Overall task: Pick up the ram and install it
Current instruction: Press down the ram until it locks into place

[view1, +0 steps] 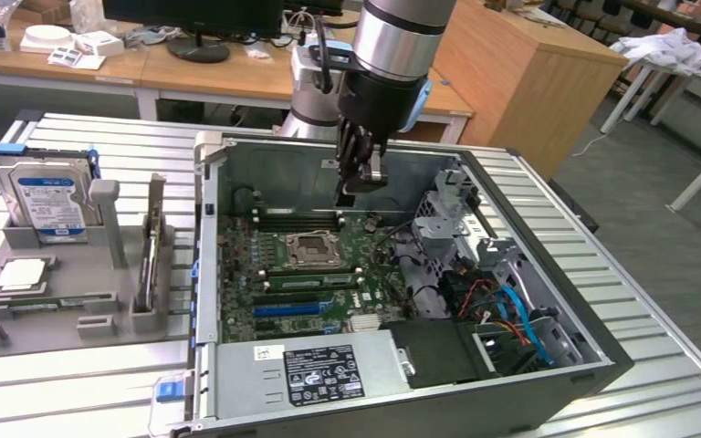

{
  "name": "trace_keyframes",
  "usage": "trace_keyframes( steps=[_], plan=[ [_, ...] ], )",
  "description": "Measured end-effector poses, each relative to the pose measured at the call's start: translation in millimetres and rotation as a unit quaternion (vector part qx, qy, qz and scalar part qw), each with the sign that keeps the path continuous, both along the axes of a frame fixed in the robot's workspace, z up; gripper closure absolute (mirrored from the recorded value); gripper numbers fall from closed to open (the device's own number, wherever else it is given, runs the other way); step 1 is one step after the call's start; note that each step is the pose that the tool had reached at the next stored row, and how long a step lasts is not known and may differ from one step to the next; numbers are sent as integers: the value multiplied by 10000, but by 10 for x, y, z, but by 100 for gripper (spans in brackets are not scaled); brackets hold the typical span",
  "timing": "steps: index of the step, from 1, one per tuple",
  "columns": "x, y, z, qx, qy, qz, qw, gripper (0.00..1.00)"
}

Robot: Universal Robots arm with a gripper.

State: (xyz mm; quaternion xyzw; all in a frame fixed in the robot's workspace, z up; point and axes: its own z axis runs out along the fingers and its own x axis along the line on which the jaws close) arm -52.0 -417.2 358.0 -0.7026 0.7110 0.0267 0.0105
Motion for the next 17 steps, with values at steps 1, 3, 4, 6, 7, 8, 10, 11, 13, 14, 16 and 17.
trace_keyframes(
  steps=[1,3,4,6,7,8,10,11,13,14,16,17],
  plan=[
    [0,0,0,0,0,-3,10000,89],
    [0,0,0,0,0,-17,10000,89],
    [0,0,0,0,0,-25,10000,89],
    [0,0,0,0,0,-40,10000,89],
    [0,0,0,-1,0,-48,10000,89],
    [0,0,0,0,0,-58,10000,89],
    [0,0,0,0,0,-79,10000,89],
    [0,0,0,0,0,-100,9999,89],
    [0,0,0,0,0,-159,9999,89],
    [0,0,0,0,0,-196,9998,89],
    [0,0,0,0,0,-295,9996,89],
    [0,0,0,-1,0,-362,9993,89]
  ],
)
